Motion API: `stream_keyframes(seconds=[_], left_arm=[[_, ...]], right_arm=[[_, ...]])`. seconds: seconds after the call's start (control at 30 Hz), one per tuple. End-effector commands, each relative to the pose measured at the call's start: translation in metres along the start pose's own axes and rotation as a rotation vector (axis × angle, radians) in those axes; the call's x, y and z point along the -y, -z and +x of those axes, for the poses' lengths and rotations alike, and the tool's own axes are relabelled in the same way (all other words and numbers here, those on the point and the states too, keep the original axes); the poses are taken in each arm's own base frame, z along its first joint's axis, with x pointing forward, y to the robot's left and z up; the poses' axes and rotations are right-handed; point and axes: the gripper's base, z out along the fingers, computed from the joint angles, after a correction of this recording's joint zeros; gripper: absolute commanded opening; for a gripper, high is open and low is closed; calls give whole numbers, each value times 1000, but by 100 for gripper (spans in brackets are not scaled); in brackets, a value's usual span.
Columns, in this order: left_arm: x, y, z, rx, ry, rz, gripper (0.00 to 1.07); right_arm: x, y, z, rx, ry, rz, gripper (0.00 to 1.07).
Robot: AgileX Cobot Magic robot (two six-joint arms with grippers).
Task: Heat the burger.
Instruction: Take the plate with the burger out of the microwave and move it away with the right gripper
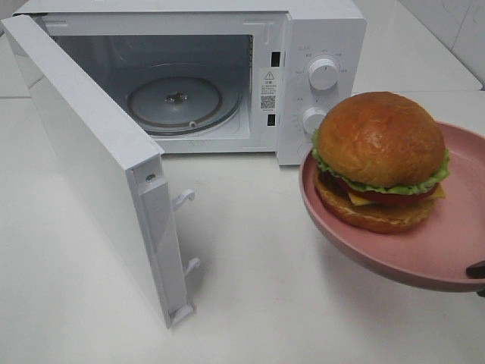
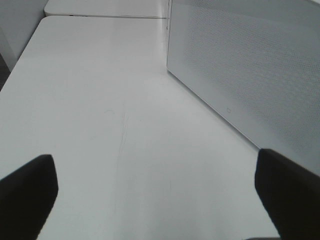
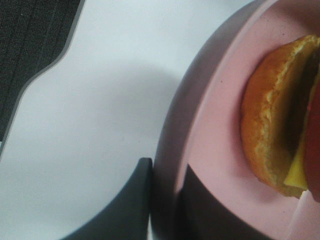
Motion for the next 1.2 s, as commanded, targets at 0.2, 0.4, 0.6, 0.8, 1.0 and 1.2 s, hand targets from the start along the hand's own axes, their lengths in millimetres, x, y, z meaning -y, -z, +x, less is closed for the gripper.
stream_keyframes(seconds=[0.2, 0.4, 0.6, 0.8, 1.0, 1.2], left_arm=[[0, 0, 0, 12, 5, 2, 100], [0, 0, 0, 12, 5, 2, 100], [0, 0, 0, 12, 5, 2, 100], [0, 0, 0, 12, 5, 2, 100], [0, 0, 0, 12, 5, 2, 100], [0, 0, 0, 12, 5, 2, 100]], right_arm=[[-4, 14, 13, -95, -122, 71, 1], [-4, 15, 20, -170, -239, 99, 1], [-3, 17, 26, -222, -359, 128, 1], [-4, 19, 34, -303, -550, 166, 1], [-14, 14, 41, -391, -655, 156, 0], [-24, 4, 51, -478, -791, 210, 0]])
